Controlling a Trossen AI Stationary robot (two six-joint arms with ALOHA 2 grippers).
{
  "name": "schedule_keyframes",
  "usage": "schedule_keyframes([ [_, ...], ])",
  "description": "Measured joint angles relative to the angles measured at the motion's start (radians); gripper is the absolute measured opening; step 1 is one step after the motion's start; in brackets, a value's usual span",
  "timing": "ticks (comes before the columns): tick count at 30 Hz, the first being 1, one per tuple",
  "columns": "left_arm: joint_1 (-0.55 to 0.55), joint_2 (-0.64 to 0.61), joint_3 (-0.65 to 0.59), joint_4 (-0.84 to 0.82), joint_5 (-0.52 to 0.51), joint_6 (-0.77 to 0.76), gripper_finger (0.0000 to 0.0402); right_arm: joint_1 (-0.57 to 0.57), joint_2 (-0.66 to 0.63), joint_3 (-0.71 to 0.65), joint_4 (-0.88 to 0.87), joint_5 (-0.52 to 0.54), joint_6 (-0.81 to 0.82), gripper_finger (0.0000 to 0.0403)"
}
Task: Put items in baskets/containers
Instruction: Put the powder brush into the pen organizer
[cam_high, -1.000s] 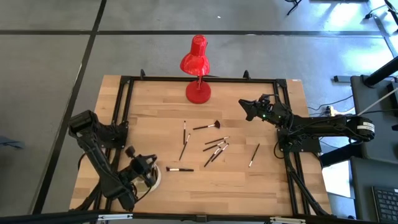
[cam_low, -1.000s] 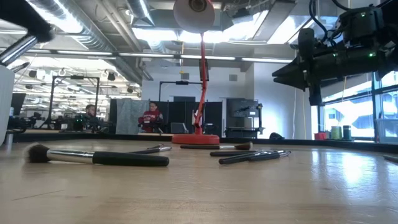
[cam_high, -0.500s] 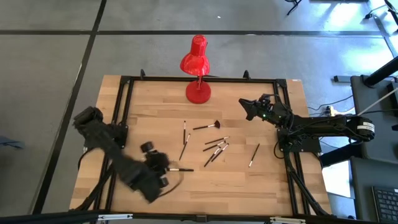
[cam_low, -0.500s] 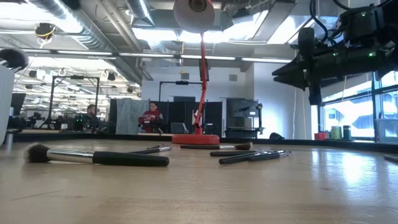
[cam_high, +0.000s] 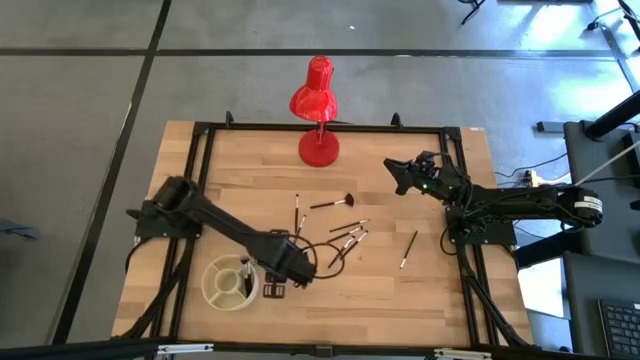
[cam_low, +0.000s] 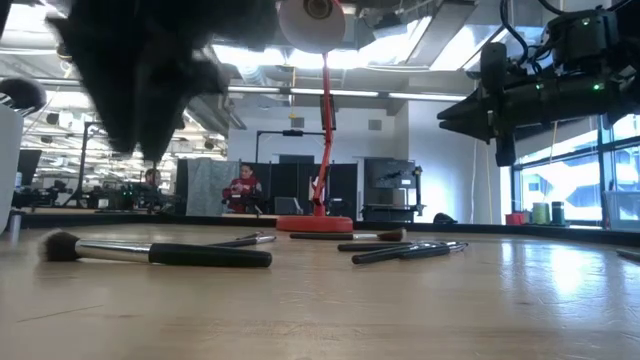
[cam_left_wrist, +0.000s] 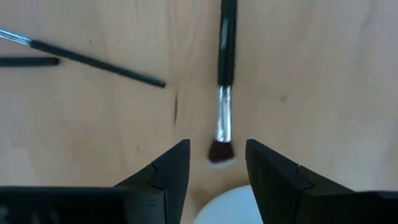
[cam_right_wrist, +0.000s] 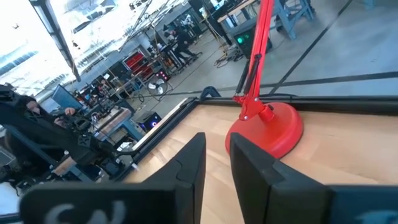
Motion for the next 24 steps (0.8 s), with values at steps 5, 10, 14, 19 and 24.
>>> schedule_keyframes([
  [5,-0.011,0.06,0.0,-0.01,0.0,0.057,0.0142,0.0,0.0,0.0,-0.008,-0.002,-0.009,0.0074],
  [10,-0.016,0.099,0.0,-0.01,0.013,0.041,0.0132,0.0,0.0,0.0,-0.005,0.015,-0.024,0.0074],
  [14,-0.02,0.106,0.0,0.002,0.026,0.019,0.0123,0.0,0.0,0.0,0.014,0.017,-0.025,0.0074],
  [19,-0.024,0.112,0.0,0.004,0.056,-0.018,0.0112,0.0,0.0,0.0,0.034,0.017,-0.026,0.0074],
  [24,-0.036,0.134,0.0,0.002,0.046,-0.039,0.0102,0.0,0.0,0.0,0.039,0.017,-0.026,0.0074],
])
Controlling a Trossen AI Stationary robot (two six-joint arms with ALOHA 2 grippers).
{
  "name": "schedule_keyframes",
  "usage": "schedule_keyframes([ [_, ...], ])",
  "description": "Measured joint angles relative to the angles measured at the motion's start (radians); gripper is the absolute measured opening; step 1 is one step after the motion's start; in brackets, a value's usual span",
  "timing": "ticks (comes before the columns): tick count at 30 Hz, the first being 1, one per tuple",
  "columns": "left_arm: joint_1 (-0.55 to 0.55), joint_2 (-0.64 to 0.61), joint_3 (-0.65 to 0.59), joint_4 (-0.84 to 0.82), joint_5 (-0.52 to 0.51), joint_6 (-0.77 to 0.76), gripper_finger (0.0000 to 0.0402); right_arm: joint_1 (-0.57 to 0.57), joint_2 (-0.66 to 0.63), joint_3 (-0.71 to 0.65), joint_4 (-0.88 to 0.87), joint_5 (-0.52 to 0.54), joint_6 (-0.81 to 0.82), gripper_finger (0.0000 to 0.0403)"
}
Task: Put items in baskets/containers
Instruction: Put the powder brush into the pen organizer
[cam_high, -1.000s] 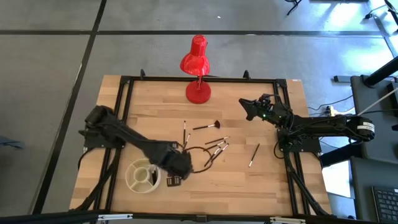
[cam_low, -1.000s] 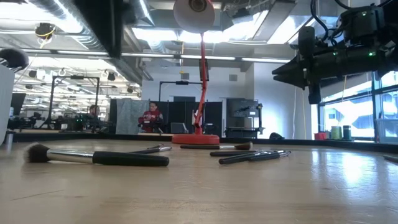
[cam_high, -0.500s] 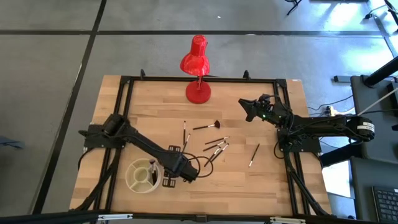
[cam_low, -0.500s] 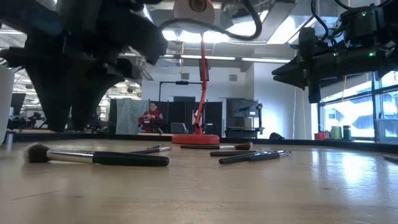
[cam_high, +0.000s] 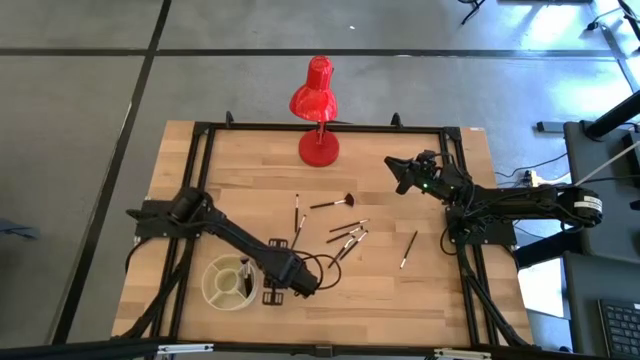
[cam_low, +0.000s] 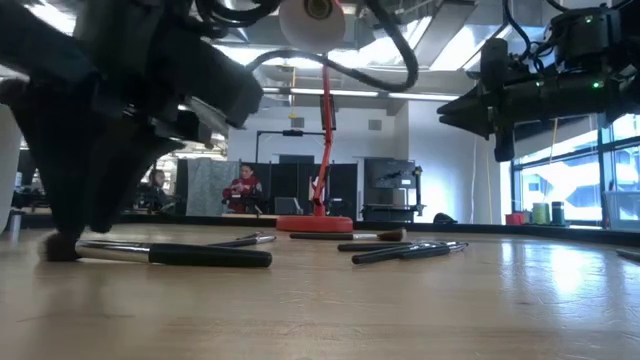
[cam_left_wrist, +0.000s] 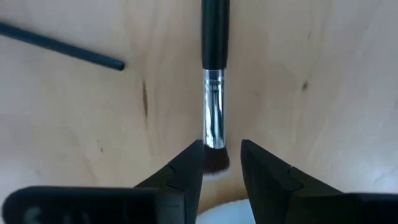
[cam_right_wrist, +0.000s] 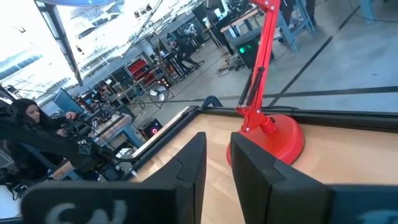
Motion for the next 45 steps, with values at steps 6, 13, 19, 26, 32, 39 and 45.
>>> schedule_keyframes([
  [6,-0.006,0.025,0.0,-0.027,0.001,0.009,0.0099,0.0,0.0,0.0,0.006,-0.001,0.0,0.0074],
  [13,-0.015,0.049,0.0,-0.065,-0.036,0.075,0.0064,0.0,0.0,0.0,0.008,0.0,0.0,0.0074],
  [19,-0.02,0.054,0.004,-0.077,-0.106,0.122,0.001,-0.001,-0.001,0.0,0.014,0.0,-0.006,0.0074],
  [26,-0.087,0.056,0.164,-0.277,-0.467,0.322,0.0011,-0.004,-0.001,0.0,0.021,0.0,-0.026,0.0074],
  [32,-0.147,0.032,0.317,-0.428,-0.652,0.65,0.0014,-0.007,-0.001,0.0,0.02,0.0,-0.03,0.0074],
  [39,-0.157,-0.044,0.373,-0.442,-0.71,0.761,0.0014,-0.008,-0.001,0.0,0.013,0.001,-0.052,0.0074],
  [45,-0.149,-0.117,0.374,-0.441,-0.75,0.692,0.0016,-0.008,-0.001,0.0,0.013,0.034,-0.053,0.0074],
])
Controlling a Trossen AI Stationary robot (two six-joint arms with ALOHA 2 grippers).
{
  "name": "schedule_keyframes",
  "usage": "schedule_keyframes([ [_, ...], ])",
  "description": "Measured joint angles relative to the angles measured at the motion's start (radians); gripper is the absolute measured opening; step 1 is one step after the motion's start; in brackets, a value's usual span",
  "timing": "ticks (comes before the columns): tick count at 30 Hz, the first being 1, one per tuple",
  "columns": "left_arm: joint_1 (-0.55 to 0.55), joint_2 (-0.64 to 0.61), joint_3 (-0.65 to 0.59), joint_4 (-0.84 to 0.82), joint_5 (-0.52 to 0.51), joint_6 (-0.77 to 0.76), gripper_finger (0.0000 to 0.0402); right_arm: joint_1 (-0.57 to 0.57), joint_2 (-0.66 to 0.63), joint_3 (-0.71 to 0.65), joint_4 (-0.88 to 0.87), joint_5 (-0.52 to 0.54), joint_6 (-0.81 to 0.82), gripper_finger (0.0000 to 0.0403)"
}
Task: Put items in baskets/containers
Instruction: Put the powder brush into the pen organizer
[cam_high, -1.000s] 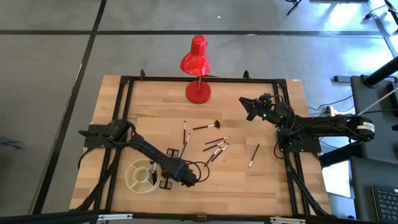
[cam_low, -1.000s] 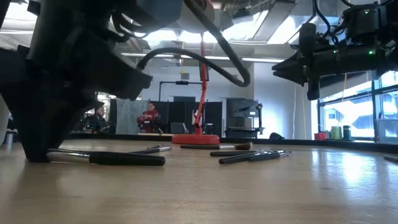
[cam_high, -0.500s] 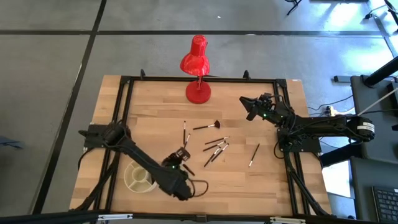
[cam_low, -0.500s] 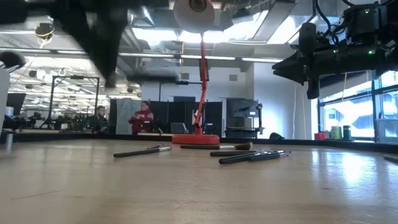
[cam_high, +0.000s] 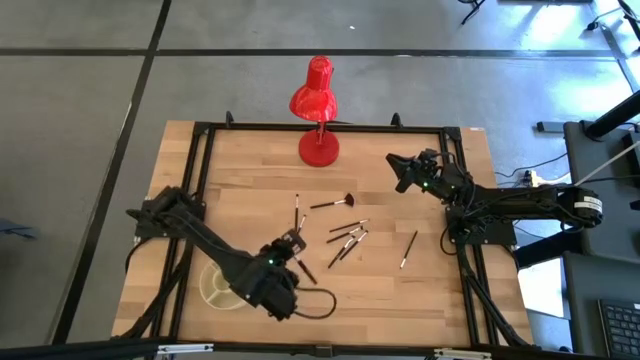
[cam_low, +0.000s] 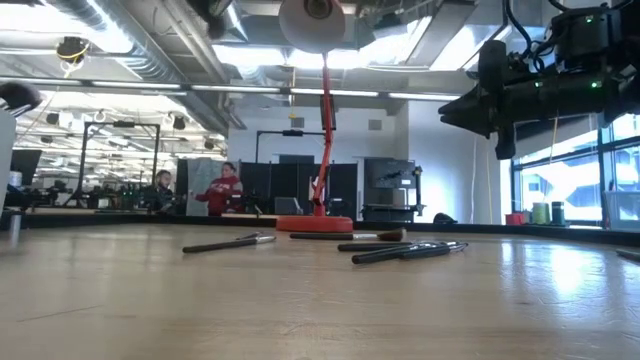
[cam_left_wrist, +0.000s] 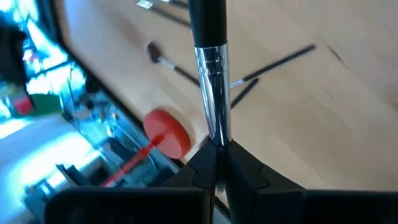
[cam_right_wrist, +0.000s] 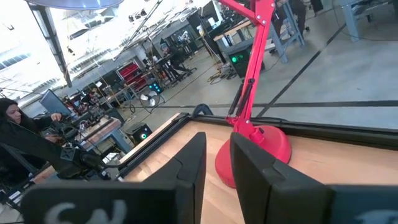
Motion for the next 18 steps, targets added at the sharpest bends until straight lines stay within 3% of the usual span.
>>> schedule_keyframes([
  [9,-0.023,-0.054,0.0,0.003,0.021,-0.407,0.0012,0.0,0.0,0.0,-0.019,-0.024,0.03,0.0074],
  [15,-0.05,-0.089,0.0,0.0,0.268,-0.578,0.0012,0.0,0.0,0.0,-0.002,-0.088,0.088,0.0074],
  [18,-0.046,-0.105,0.0,-0.001,0.352,-0.7,0.0012,0.0,0.0,0.006,0.065,-0.203,0.151,0.0074],
])
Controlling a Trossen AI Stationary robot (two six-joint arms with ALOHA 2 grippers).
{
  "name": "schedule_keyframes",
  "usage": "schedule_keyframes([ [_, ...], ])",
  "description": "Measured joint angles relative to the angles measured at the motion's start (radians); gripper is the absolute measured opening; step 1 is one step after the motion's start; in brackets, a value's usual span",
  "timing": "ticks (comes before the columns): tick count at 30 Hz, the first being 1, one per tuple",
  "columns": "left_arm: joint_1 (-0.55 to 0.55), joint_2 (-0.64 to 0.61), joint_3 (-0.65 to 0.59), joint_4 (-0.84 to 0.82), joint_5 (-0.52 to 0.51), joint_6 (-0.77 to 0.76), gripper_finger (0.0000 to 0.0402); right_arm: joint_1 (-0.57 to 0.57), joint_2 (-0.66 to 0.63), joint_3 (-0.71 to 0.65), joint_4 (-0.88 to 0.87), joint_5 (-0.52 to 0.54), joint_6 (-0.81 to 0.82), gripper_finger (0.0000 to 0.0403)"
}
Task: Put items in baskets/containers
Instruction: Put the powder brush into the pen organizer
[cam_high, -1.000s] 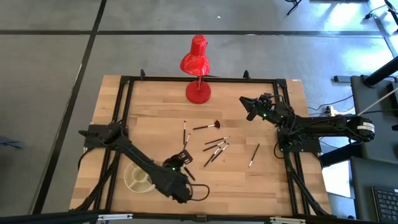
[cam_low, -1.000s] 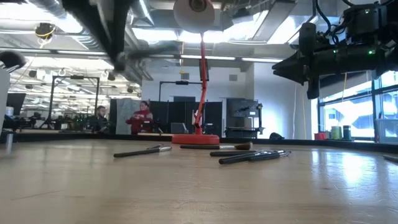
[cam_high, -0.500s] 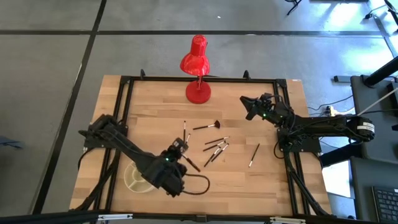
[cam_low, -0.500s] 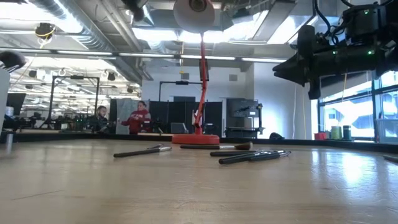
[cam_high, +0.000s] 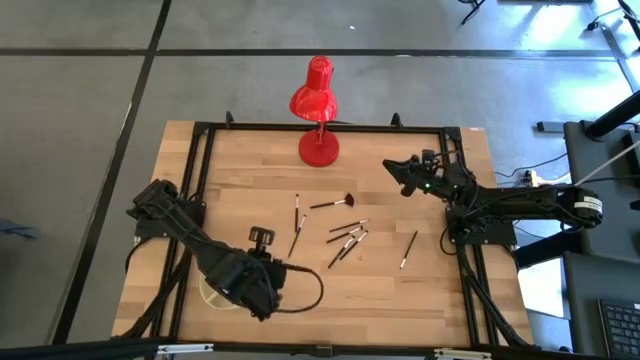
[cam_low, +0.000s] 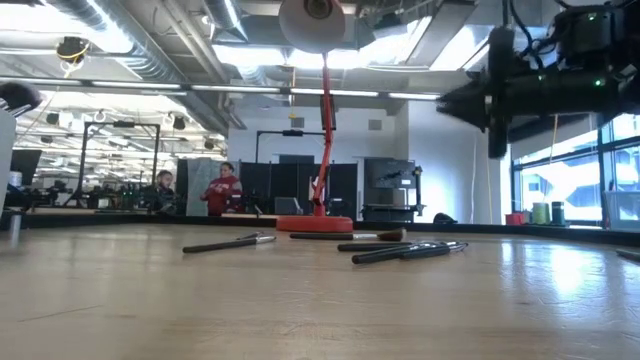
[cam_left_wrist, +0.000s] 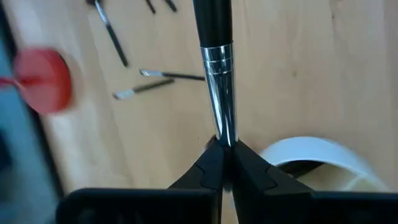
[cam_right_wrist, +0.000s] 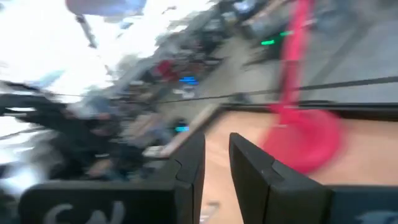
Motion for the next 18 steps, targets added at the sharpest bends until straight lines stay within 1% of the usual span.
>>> schedule_keyframes([
  [2,0.007,-0.001,0.0,0.0,0.022,-0.023,0.0011,0.0,0.0,0.035,0.014,-0.143,0.014,0.0074],
  [3,0.009,-0.001,0.0,0.0,0.026,0.002,0.0011,0.005,0.0,0.063,0.007,-0.22,0.014,0.0074],
  [5,0.004,0.007,0.0,-0.001,0.009,0.119,0.0011,0.041,0.011,0.128,-0.046,-0.364,0.005,0.0074],
  [6,-0.002,0.014,0.0,0.0,-0.013,0.198,0.0011,0.072,0.019,0.158,-0.088,-0.407,-0.009,0.0074],
  [8,-0.01,0.031,0.0,0.001,-0.077,0.35,0.0013,0.147,0.048,0.21,-0.184,-0.414,-0.049,0.0074],
  [10,-0.01,0.045,0.0,0.0,-0.177,0.45,0.0014,0.224,0.095,0.251,-0.264,-0.348,-0.076,0.0074],
  [12,-0.004,0.062,0.0,0.0,-0.299,0.531,0.0014,0.286,0.157,0.28,-0.293,-0.294,-0.076,0.0074],
  [15,0.005,0.099,0.0,0.0,-0.458,0.668,0.0014,0.359,0.258,0.3,-0.249,-0.285,-0.015,0.0074],
  [18,0.013,0.142,0.0,0.003,-0.578,0.797,0.0014,0.419,0.357,0.303,-0.098,-0.3,0.081,0.0074],
])
